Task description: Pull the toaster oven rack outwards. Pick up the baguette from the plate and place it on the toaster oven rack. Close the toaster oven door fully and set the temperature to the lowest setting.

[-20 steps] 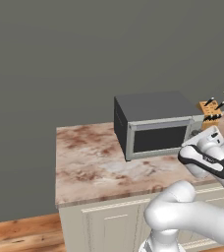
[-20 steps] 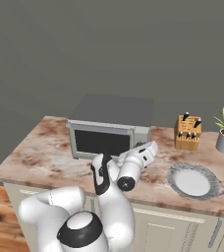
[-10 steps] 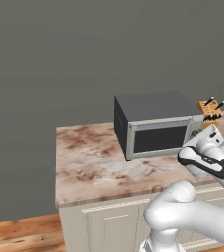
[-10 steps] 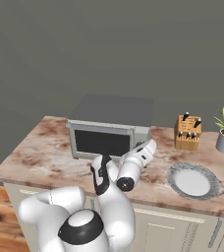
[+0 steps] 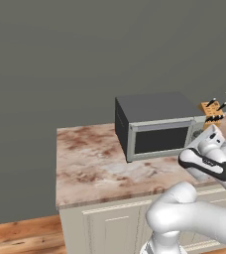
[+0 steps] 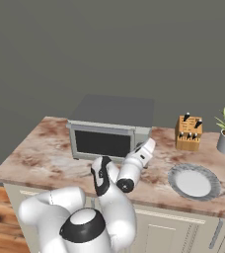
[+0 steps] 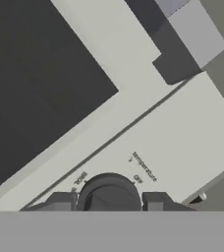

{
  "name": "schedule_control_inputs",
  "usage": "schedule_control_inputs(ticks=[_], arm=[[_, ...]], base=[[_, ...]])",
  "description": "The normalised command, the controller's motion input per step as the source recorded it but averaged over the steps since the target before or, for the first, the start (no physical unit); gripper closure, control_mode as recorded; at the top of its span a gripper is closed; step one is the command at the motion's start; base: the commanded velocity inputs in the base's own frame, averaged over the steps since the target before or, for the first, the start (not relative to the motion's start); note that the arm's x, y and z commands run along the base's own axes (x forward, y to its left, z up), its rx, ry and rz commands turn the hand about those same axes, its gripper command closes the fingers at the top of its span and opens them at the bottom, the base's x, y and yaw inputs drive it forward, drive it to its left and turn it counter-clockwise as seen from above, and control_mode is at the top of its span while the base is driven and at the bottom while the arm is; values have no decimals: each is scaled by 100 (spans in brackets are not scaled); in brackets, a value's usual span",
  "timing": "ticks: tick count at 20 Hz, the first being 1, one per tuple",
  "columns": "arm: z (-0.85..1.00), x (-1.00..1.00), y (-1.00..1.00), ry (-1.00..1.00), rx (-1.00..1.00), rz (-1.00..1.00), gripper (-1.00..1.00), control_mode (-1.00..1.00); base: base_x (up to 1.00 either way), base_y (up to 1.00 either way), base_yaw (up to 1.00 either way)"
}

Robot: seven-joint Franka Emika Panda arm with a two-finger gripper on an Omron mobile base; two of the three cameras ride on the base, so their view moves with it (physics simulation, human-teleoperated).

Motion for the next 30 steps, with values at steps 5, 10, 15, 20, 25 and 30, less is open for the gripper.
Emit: schedule_control_inputs(ticks=[5, 10, 15, 20, 25, 30], arm=[[0, 0, 0, 0, -15, 0, 100, -100], [0, 0, 0, 0, -15, 0, 100, -100], [0, 0, 0, 0, -15, 0, 100, -100], [0, 0, 0, 0, -16, 0, 100, -100], [0, 0, 0, 0, -16, 0, 100, -100], [0, 0, 0, 0, -15, 0, 100, -100]], base=[[0, 0, 0], [0, 0, 0], [0, 0, 0], [0, 0, 0], [0, 0, 0], [0, 0, 0]])
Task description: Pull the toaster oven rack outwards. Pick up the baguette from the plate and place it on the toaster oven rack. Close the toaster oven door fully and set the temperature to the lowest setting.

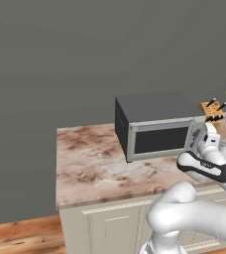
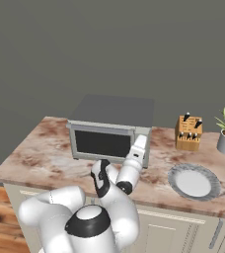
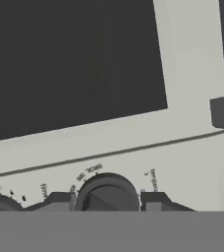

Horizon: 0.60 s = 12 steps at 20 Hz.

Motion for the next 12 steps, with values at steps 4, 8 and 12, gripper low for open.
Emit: schedule_control_inputs(ticks=[4, 8, 12], arm=[[0, 0, 0, 0, -7, 0, 100, -100], [0, -1, 0, 0, -2, 0, 100, -100], [0, 0, 0, 0, -2, 0, 100, -100]], base=[[0, 0, 0], [0, 0, 0], [0, 0, 0]])
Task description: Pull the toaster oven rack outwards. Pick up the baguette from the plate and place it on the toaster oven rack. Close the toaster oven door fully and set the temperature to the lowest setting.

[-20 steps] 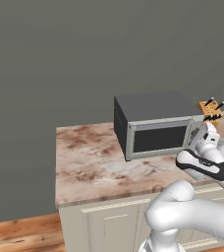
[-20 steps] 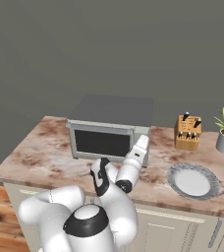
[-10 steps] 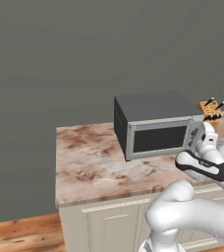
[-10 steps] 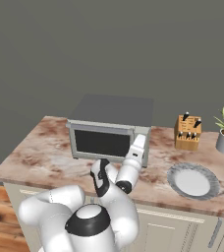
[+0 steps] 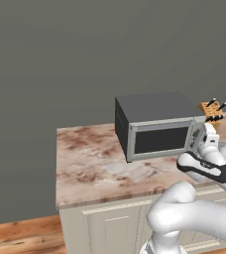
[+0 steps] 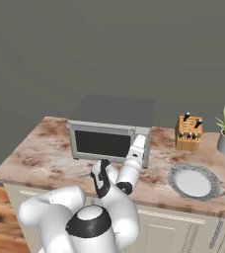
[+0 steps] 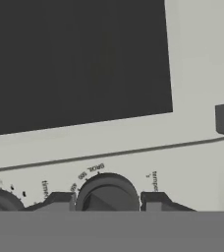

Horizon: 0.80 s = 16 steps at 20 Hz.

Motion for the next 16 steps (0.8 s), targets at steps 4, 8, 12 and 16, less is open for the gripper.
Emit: schedule_control_inputs(ticks=[4, 8, 12, 16], arm=[[0, -1, 0, 0, -3, 0, 100, -100], [0, 0, 0, 0, -1, 0, 100, -100], [0, 0, 0, 0, -1, 0, 100, -100], [1, 0, 1, 0, -4, 0, 100, -100]], base=[[0, 0, 0], [0, 0, 0], [0, 0, 0], [0, 0, 0]])
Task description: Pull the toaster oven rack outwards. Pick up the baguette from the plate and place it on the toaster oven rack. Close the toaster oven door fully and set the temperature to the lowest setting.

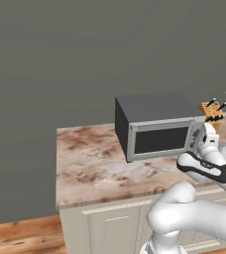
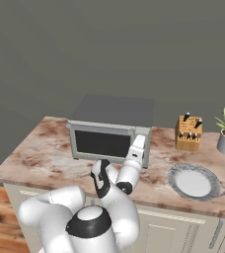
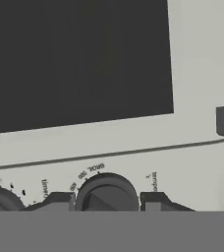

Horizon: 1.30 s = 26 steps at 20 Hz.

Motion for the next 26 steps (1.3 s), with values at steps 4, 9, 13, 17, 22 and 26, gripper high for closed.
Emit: schedule_control_inputs(ticks=[4, 9, 13, 17, 22, 26], arm=[[0, 0, -1, 0, -6, 0, 100, -100], [0, 0, -3, 0, -17, 0, 100, -100], [0, 0, -3, 0, -23, 0, 100, -100], [0, 0, -3, 0, -24, 0, 100, -100], [-2, 0, -5, 0, -23, 0, 100, -100], [-5, 0, -6, 0, -23, 0, 100, -100]], base=[[0, 0, 0], [0, 0, 0], [0, 0, 0], [0, 0, 0], [0, 0, 0], [0, 0, 0]])
